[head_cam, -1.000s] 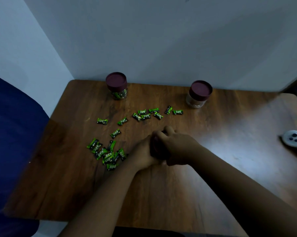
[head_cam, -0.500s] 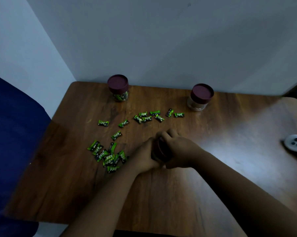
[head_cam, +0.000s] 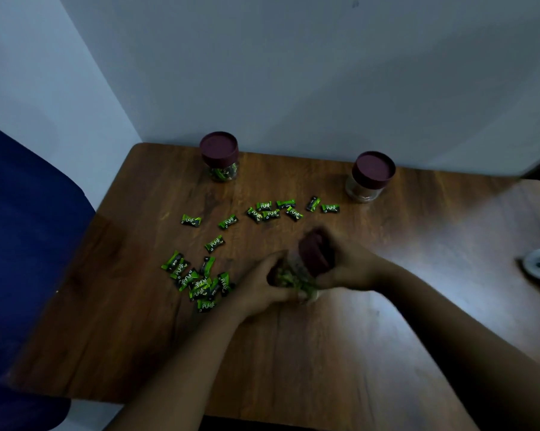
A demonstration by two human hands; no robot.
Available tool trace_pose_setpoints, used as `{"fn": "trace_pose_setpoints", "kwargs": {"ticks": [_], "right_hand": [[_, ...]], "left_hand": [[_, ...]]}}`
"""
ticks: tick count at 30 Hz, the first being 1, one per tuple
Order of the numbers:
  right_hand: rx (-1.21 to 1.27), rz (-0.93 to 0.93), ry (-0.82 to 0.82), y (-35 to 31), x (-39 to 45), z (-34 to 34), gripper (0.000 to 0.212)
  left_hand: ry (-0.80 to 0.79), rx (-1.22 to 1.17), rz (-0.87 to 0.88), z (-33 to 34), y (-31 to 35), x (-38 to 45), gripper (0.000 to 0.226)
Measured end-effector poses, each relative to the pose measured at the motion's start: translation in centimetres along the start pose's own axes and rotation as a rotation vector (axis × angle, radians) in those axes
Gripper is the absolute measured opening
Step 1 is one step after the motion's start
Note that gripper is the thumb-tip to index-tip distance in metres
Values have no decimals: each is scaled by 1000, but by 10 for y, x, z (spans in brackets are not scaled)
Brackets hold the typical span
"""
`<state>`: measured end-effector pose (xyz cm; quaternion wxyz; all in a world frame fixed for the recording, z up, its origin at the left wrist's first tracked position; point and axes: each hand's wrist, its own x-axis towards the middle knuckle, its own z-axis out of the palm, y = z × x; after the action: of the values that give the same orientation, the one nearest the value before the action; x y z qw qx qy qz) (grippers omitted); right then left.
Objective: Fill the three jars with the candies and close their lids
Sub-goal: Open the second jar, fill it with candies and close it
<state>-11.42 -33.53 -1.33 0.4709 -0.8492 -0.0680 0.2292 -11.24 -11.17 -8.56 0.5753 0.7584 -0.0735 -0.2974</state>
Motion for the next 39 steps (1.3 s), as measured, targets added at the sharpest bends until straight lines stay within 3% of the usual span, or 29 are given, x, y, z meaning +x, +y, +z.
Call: {"fn": "trace_pose_setpoints", "kwargs": {"ticks": [2,3,5,8,14,18,21,26,29,33,35,36,37,39], "right_hand": [[371,-22,25,-5,-7,-12,84],[422,-43,21,-9,-8,-15,86],[344,-110,-15,-17,-8,-17,88],[186,-141,-62,-28,-6,-21,92],[-100,-175,17,-35,-2,-19,100],[-321,-190,-47,-32,-2,-16,101],[-291,-248,-57,-17,-4,-6,97],[291,-81,-81,10,-9,12,88],[424,-26,-64,12,-8,19,83],[490,-36,-14,5,-9,15,80],[510,-36,-1,-2,-8,12,80],[507,-42,4,-6,-7,11,81],[478,-57,13,-10,-6,10,83],[299,-123,33,-16,-6,5,88]], "left_hand": [[-3,-430,-59,2,13,-9,85],[-7,-590,-85,5,20,-11,86],[-41,-818,-81,13,30,-14,88],[11,-1014,-45,15,36,-13,64],[-68,-959,-182,3,41,-9,55],[-192,-791,-490,-5,43,-9,76],[-237,-668,-644,-12,42,-10,89],[-152,-609,-538,-2,37,-13,83],[-96,-569,-387,8,32,-14,79],[255,-483,9,22,25,-10,77],[348,-390,270,21,26,-9,66],[368,-371,312,21,27,-8,62],[362,-401,293,20,29,-7,61],[255,-557,52,15,39,-5,60]]}}
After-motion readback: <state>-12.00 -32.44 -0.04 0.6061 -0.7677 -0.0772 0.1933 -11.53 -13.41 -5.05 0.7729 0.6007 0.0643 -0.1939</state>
